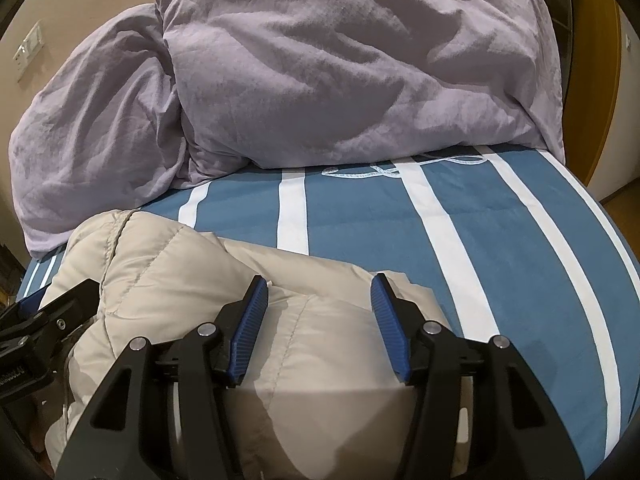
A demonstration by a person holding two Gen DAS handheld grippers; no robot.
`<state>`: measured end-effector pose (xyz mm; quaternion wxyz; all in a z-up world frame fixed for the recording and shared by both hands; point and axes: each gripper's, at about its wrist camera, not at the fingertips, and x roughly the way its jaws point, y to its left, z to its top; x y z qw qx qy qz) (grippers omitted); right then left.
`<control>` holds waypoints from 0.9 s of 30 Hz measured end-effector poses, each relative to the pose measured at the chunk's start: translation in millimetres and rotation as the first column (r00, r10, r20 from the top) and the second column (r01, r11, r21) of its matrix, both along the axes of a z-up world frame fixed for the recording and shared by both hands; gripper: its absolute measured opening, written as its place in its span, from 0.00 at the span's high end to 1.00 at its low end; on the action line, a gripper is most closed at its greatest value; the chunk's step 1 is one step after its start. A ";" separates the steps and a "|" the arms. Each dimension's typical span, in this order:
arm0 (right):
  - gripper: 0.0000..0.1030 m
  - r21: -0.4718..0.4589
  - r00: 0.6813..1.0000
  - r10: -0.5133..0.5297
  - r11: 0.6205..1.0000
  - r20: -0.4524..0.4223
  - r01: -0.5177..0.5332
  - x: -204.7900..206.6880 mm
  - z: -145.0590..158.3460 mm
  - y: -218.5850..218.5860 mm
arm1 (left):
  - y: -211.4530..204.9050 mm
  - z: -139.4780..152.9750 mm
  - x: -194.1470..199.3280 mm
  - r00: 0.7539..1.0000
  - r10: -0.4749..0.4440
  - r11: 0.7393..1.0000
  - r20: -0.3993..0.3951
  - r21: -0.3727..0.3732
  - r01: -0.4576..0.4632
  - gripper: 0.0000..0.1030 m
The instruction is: Fold large clothes
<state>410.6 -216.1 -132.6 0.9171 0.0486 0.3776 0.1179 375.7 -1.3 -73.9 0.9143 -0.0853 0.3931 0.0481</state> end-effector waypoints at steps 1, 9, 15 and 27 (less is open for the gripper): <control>0.45 -0.001 1.000 0.000 1.000 0.000 0.000 0.1 0.1 0.0 | 0.0 -0.7 0.0 1.000 0.001 1.000 0.000 0.002 -0.001 0.02; 0.44 -0.038 1.000 -0.018 0.999 0.001 0.018 -8.3 13.2 -2.7 | 0.4 -1.4 1.1 1.000 0.001 1.000 -0.002 0.007 -0.001 0.02; 0.44 0.005 0.999 0.014 1.000 0.042 -0.014 -42.9 34.8 -17.3 | 6.9 8.3 -5.1 1.000 0.001 1.000 -0.001 0.001 -0.001 0.02; 0.46 0.013 0.997 0.062 0.998 0.038 -0.062 -59.3 24.6 -22.0 | -8.6 19.8 -42.3 0.999 -0.034 0.999 0.030 0.031 0.033 0.02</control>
